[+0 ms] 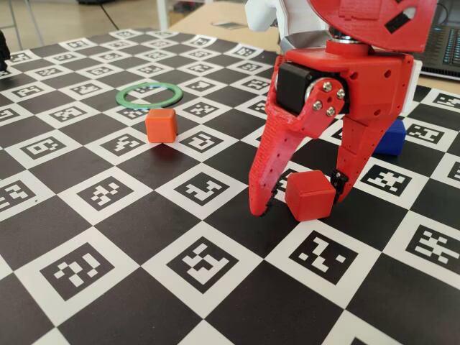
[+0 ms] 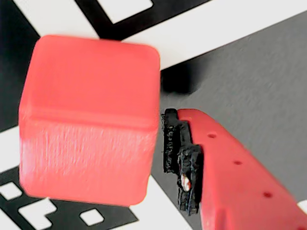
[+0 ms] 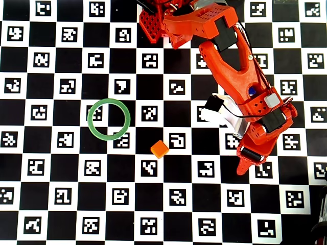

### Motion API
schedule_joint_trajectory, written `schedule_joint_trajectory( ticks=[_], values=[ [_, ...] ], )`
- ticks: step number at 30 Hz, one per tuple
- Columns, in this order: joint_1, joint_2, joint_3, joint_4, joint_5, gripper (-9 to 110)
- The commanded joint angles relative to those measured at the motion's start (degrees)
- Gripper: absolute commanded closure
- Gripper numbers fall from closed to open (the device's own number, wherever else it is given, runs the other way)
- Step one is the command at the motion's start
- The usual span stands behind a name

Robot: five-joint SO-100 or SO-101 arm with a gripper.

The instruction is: Grab the red cube then put it in the green circle then put the blue cube on top and finally the orange cube on top

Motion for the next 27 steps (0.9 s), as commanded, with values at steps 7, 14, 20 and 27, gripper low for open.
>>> schedule_joint_trajectory(
  ticks=[7, 14, 20, 27],
  values=[
    [1.7, 3.5, -0.1, -2.5, 0.4, 85],
    [2.5, 3.5, 0.9, -2.5, -1.5, 89],
    [2.5, 5.1, 1.2, -2.1, -3.9, 90],
    [2.8, 12.0, 1.4, 2.3, -18.3, 93]
  ],
)
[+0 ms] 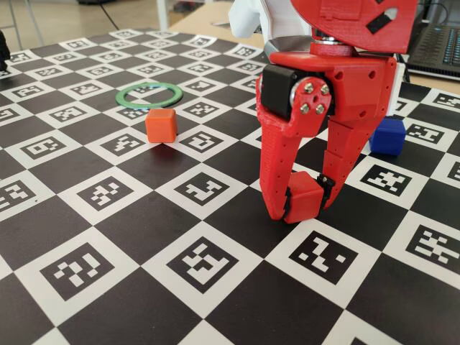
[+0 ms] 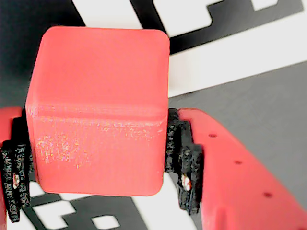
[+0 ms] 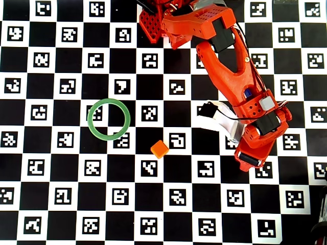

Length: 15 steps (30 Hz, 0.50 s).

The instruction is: Grab the red cube then put it in the green circle then put the blue cube on top and finally the orange cube on top

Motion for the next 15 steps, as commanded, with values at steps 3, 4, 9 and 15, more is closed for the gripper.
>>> schedule_joint_trajectory(
  ticks=[3, 4, 9, 15],
  values=[
    [2.4, 13.5, -1.1, 6.3, -15.0, 94],
    [3.3, 14.9, -1.2, 7.7, -17.3, 94],
    [9.7, 20.7, -1.6, 15.1, -28.8, 95],
    [18.5, 27.3, -0.2, 23.6, -40.4, 96]
  ],
)
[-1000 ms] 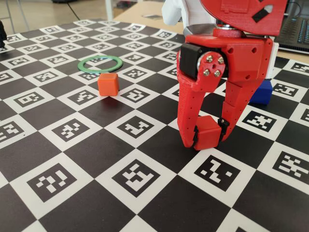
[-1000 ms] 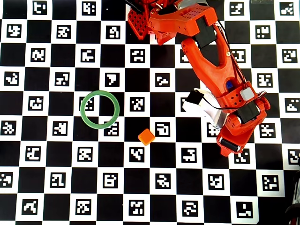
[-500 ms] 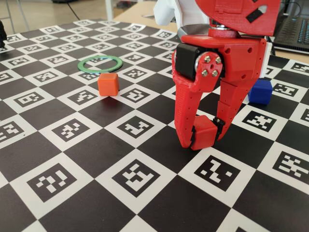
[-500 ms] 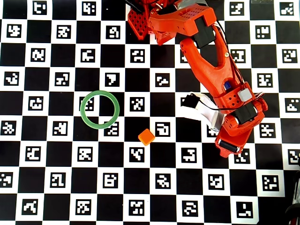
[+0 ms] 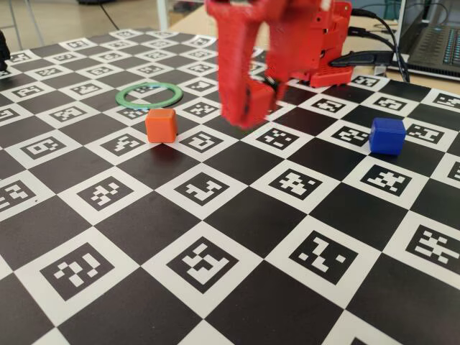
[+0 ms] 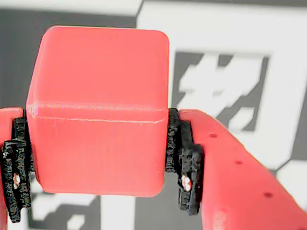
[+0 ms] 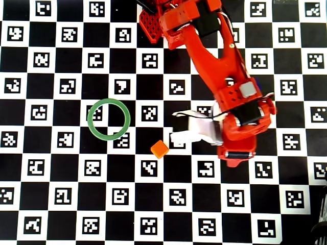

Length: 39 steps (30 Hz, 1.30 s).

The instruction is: Grab the red cube then put it in the green circle then put the blue cube on top and finally the orange cube on top

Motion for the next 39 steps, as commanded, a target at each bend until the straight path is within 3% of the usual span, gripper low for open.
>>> schedule_joint_trajectory(
  ticks=[1, 7, 19, 31, 39],
  values=[
    [5.4, 10.3, 0.0, 5.2, -6.6, 96],
    [16.2, 17.2, 3.3, 9.2, -16.1, 96],
    [27.2, 27.7, 13.7, 12.1, -23.4, 97],
    [38.1, 31.6, 29.3, 4.5, -36.6, 97],
    [41.8, 30.9, 35.9, -3.5, -39.6, 97]
  ],
)
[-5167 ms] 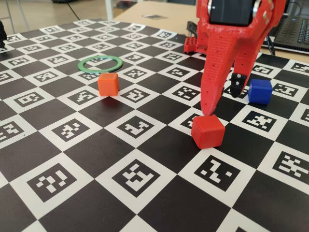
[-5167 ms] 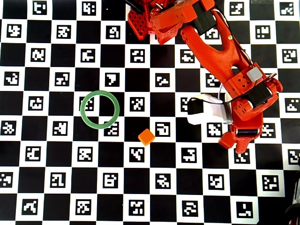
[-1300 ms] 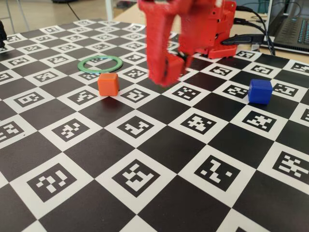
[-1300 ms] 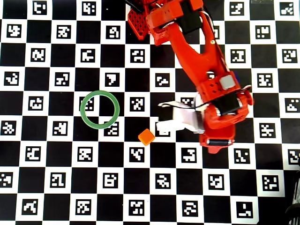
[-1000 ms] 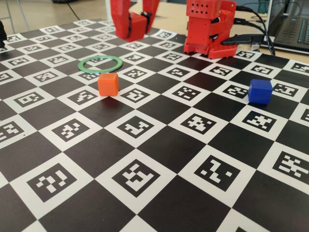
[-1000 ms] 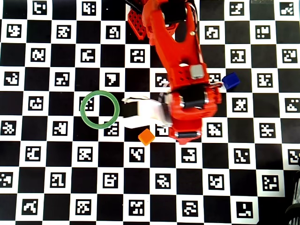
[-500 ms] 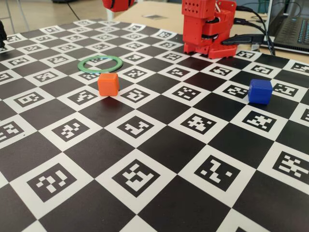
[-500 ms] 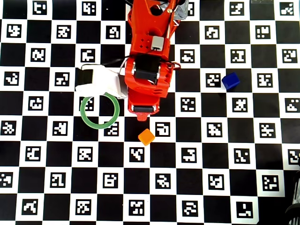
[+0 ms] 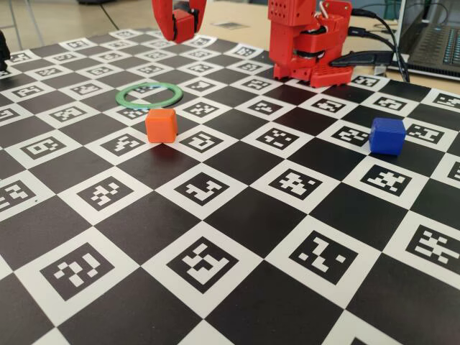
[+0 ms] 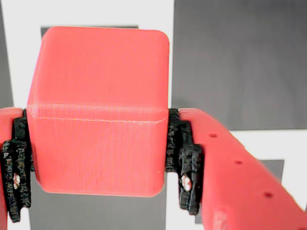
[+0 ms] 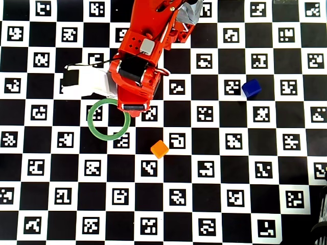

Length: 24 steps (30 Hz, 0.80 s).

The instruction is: Grab the red cube then put it in the green circle then put the blue cube on top and finally the orange cube on top

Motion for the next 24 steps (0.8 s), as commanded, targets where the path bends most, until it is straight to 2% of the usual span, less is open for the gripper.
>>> schedule_joint_trajectory(
  ticks=[1, 13, 24],
  values=[
    [1.8, 3.3, 1.0, -4.7, -1.4, 97],
    [7.0, -3.6, 8.8, -21.3, -4.1, 97],
    [6.6, -11.8, 7.2, -27.5, -3.8, 97]
  ],
)
